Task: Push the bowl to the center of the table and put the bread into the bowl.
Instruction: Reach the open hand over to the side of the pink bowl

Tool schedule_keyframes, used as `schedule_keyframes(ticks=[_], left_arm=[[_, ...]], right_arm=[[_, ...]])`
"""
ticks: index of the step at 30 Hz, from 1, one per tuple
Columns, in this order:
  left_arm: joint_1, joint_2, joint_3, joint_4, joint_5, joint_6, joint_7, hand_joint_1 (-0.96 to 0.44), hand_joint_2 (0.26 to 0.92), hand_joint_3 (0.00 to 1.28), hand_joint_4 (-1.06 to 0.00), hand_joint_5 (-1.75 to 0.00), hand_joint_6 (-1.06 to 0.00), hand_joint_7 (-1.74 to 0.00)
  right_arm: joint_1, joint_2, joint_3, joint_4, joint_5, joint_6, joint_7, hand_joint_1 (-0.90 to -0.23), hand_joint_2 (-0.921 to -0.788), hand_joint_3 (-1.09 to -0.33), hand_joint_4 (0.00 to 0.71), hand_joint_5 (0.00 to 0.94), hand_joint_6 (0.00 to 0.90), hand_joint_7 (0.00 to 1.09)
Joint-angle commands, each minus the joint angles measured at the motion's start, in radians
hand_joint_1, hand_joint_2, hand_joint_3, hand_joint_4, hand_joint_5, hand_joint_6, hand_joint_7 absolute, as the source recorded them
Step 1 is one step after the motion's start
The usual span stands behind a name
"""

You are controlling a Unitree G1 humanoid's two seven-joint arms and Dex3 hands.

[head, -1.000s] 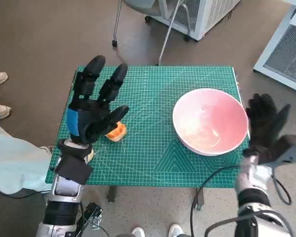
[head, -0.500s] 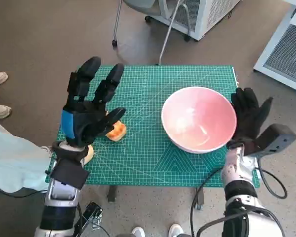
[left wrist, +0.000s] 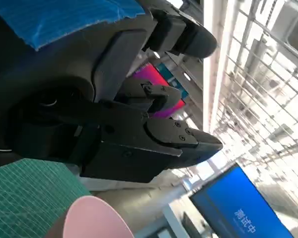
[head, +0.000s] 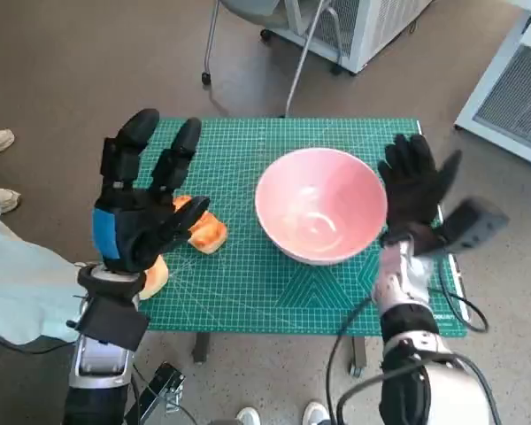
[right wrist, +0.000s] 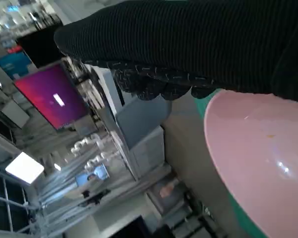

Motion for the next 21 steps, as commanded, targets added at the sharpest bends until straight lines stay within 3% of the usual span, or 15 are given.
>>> schedule_keyframes(ticks=[1, 10, 16, 21], left_arm=[[0.029, 0.005, 0.016, -0.03, 0.007, 0.013, 0.016, -0.1, 0.905, 0.2, -0.37, 0.0, -0.01, -0.81], [0.056, 0.008, 0.028, -0.053, 0.001, 0.03, 0.01, -0.11, 0.904, 0.21, -0.37, 0.0, -0.02, -0.78], [0.072, 0.028, 0.041, -0.062, -0.009, 0.039, -0.01, -0.14, 0.911, 0.19, -0.38, -0.01, -0.05, -0.75], [0.07, 0.089, 0.064, -0.042, -0.008, 0.034, -0.046, -0.13, 0.919, 0.17, -0.38, -0.01, -0.08, -0.72]], right_arm=[[-0.007, 0.022, 0.014, 0.023, -0.02, 0.041, -0.029, -0.497, -0.921, -0.809, 0.281, 0.006, 0.082, 0.65], [-0.031, 0.021, 0.031, 0.026, -0.037, 0.08, -0.032, -0.496, -0.921, -0.822, 0.295, 0.012, 0.087, 0.64], [-0.038, 0.0, 0.038, 0.02, -0.051, 0.082, -0.026, -0.48, -0.921, -0.825, 0.302, 0.014, 0.073, 0.63], [-0.037, -0.029, 0.05, 0.008, -0.062, 0.045, -0.016, -0.478, -0.921, -0.823, 0.292, 0.008, 0.081, 0.63]])
